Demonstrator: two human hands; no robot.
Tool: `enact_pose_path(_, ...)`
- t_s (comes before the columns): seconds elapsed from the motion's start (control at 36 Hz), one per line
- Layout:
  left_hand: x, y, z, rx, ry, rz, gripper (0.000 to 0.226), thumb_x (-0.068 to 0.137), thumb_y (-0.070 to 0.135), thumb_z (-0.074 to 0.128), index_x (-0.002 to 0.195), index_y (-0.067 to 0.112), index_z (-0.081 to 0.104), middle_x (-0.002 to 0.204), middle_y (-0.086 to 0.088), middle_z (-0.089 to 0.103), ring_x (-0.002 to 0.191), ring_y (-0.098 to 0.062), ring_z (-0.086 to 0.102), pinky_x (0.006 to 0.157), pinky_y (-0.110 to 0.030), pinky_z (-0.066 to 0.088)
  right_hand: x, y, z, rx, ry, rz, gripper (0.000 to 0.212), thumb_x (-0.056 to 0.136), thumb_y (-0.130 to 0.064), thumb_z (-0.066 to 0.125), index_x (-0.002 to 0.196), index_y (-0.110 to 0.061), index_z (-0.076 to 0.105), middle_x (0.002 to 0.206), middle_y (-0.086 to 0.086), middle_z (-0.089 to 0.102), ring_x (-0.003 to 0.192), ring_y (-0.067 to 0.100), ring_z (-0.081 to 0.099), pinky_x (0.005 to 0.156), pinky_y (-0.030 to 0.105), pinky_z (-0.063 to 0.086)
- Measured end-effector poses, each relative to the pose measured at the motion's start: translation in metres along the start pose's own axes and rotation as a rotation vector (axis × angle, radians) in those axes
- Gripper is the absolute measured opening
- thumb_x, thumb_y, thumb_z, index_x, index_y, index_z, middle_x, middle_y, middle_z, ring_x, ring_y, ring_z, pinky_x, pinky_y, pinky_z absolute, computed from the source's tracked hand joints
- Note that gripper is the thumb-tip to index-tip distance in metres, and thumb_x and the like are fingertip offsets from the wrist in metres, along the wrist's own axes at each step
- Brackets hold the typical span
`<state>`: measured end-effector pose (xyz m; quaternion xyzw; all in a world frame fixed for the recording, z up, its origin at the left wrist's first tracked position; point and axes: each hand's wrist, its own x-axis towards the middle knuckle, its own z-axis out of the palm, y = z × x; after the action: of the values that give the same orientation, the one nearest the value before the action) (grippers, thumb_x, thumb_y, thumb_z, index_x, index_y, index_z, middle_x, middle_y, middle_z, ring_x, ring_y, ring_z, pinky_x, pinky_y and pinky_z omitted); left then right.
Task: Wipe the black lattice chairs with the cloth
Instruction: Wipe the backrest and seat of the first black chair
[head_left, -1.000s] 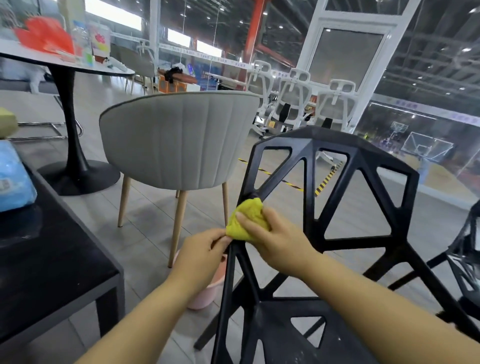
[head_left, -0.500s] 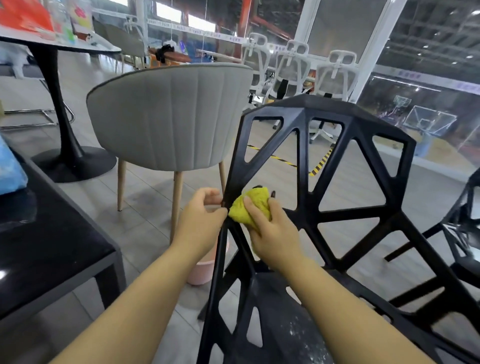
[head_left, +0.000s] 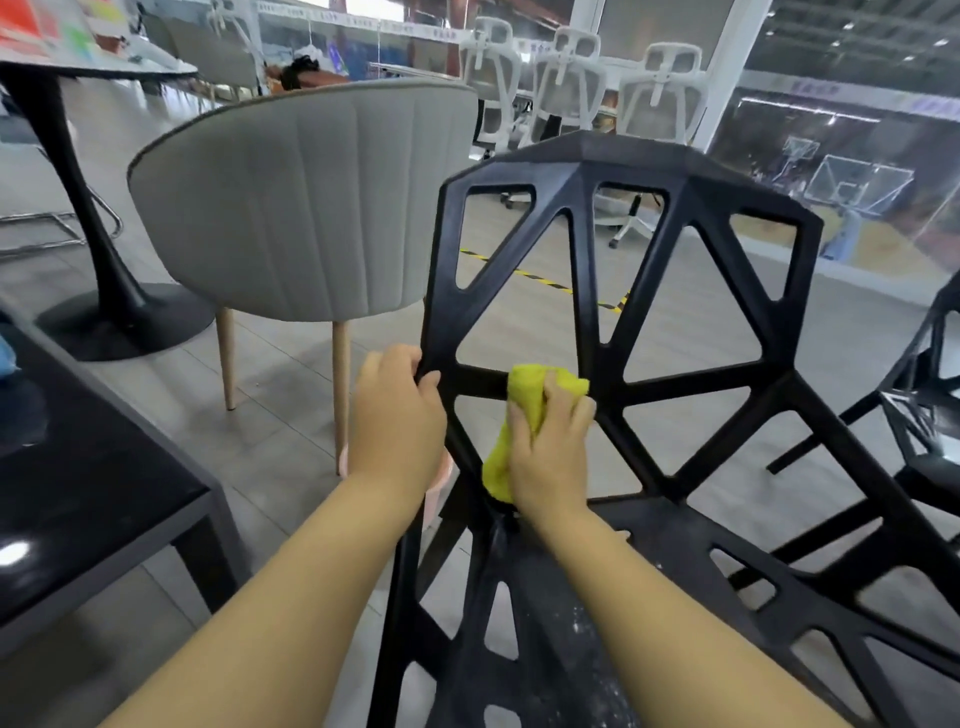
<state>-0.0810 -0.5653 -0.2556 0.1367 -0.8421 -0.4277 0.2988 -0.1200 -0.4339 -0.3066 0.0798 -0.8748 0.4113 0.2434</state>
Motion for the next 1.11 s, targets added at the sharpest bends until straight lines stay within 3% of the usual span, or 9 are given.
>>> enact_pose_path(0.08,0.002,-0.007,0.001,0.003,0.032,0.023,0.015,0.092,0.015,0.051,0.101,0.011,0.063,0.1,-0.006,0.059,0.092,-0.022,0.056,0.079,-0.027,0.045,-0.009,-0.033,0.01,0.046,-0.126,-0.218,0.052,0.093,-0.037,0.045,0.14,-0.017,0.039,0.123,0.009,0.031,0.088,0.015,0.038,0.067,0.026,0.028)
enact_pose_path(0.17,0.0,-0.009,-0.003,-0.036,0.039,0.002,0.023,0.088,0.005,0.044,0.091,0.017,0.064,0.095,-0.001,0.061,0.084,-0.013,0.05,0.062,-0.006,0.032,-0.014,-0.05,0.014,0.057,-0.188,-0.303,0.052,0.091,-0.038,0.043,0.139,-0.016,0.044,0.125,0.015,0.036,0.088,0.029,0.05,0.067,0.027,0.034)
enact_pose_path(0.31,-0.005,-0.01,-0.004,-0.014,0.023,0.044,0.026,0.095,0.009,0.042,0.108,0.011,0.065,0.105,-0.003,0.063,0.088,-0.006,0.047,0.065,-0.003,0.031,-0.021,-0.025,0.013,-0.01,-0.173,-0.392,0.052,0.09,-0.035,0.041,0.137,-0.014,0.046,0.118,0.02,0.044,0.075,0.031,0.053,0.059,0.026,0.038)
enact_pose_path(0.39,-0.007,-0.009,-0.006,0.015,0.026,0.072,0.029,0.098,0.011,0.041,0.118,0.008,0.061,0.111,-0.004,0.06,0.092,-0.003,0.043,0.065,0.007,0.03,-0.036,0.004,0.009,-0.128,-0.275,-0.286,0.053,0.093,-0.04,0.037,0.141,-0.018,0.043,0.125,0.016,0.042,0.079,0.032,0.053,0.061,0.029,0.039)
enact_pose_path(0.64,-0.012,0.001,-0.007,0.144,0.036,0.129,0.025,0.096,0.015,0.048,0.118,0.009,0.058,0.113,-0.008,0.051,0.101,-0.018,0.051,0.079,-0.024,0.043,-0.036,0.03,-0.018,-0.537,-0.569,-0.148,0.041,0.1,-0.031,0.037,0.141,-0.027,0.035,0.131,0.01,0.031,0.094,0.033,0.053,0.068,0.033,0.041)
enact_pose_path(0.72,-0.011,0.001,-0.002,0.289,0.078,0.385,0.023,0.083,0.004,0.063,0.106,0.007,0.061,0.106,-0.013,0.046,0.097,-0.03,0.043,0.081,-0.043,0.048,-0.032,0.025,-0.024,-0.528,-0.542,-0.196,0.04,0.1,-0.031,0.04,0.139,-0.026,0.036,0.131,0.01,0.03,0.095,0.035,0.052,0.071,0.036,0.046)
enact_pose_path(0.92,-0.004,0.01,0.011,0.854,-0.277,0.85,0.024,0.058,-0.002,0.071,0.08,0.006,0.066,0.083,-0.012,0.059,0.076,-0.031,0.055,0.065,-0.036,0.045,0.001,0.068,-0.037,-0.697,-0.313,-0.328,0.054,0.064,-0.01,0.065,0.115,-0.013,0.048,0.092,0.022,0.053,0.058,0.035,0.051,0.042,0.034,0.037)
enact_pose_path(1.0,-0.004,0.016,0.014,1.021,-0.439,0.923,0.016,0.078,0.009,0.065,0.094,0.008,0.065,0.095,-0.008,0.058,0.09,-0.028,0.054,0.077,-0.035,0.043,0.018,0.081,-0.044,-0.706,-0.165,-0.418,0.044,0.069,-0.011,0.038,0.113,-0.014,0.044,0.089,0.021,0.053,0.055,0.031,0.048,0.044,0.03,0.029)
enact_pose_path(1.11,-0.003,0.018,0.02,1.24,-0.623,0.89,0.029,0.094,0.014,0.043,0.121,0.012,0.054,0.122,-0.006,0.05,0.114,-0.025,0.044,0.097,-0.033,0.033,0.023,0.093,-0.044,-0.522,-0.09,-0.357,0.04,0.077,-0.01,0.038,0.117,-0.014,0.042,0.092,0.022,0.053,0.062,0.03,0.048,0.051,0.031,0.032)
